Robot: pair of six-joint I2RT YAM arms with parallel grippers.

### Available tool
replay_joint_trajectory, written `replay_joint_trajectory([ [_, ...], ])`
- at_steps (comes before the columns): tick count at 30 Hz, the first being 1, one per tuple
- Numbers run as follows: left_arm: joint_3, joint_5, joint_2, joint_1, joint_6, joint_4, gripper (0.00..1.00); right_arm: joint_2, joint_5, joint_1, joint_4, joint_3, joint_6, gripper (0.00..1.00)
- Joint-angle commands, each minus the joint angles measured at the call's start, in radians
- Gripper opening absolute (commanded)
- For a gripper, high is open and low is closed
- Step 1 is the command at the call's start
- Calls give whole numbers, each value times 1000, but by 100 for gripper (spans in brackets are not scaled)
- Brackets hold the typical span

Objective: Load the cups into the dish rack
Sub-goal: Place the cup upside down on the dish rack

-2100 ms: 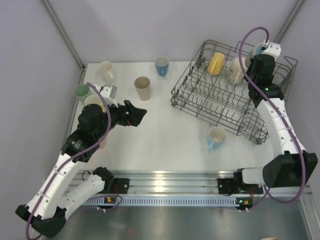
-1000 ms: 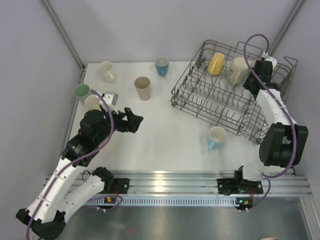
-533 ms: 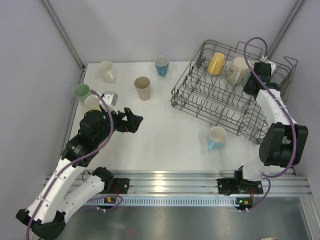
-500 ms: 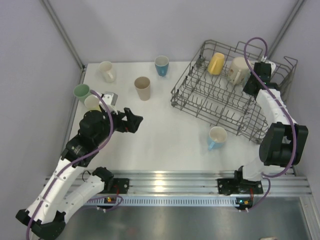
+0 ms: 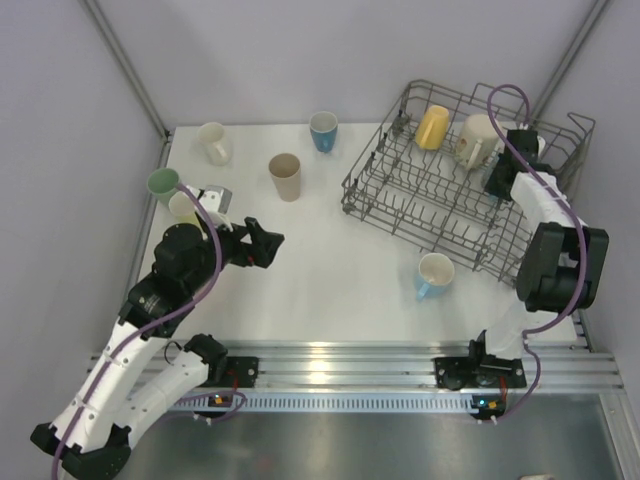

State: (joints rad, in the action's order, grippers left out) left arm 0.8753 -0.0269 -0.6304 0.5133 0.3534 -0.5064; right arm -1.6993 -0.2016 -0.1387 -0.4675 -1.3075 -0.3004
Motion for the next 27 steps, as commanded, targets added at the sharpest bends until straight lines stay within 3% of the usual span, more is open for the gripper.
replay_joint_trajectory([
  [1,45,15,8,-2,2,-6,98,7,4,-12,86,-95,-5,2],
  [7,54,15,3,-1,7,-4,98,-29,-2,-12,72,-114,0,17],
  [16,59,15,-8,-1,10,-6,98,-28,-27,-12,49,-127,1,30],
  [27,74,13,6,-2,18,-18,98,-17,-33,-12,-5,-144,-6,35],
])
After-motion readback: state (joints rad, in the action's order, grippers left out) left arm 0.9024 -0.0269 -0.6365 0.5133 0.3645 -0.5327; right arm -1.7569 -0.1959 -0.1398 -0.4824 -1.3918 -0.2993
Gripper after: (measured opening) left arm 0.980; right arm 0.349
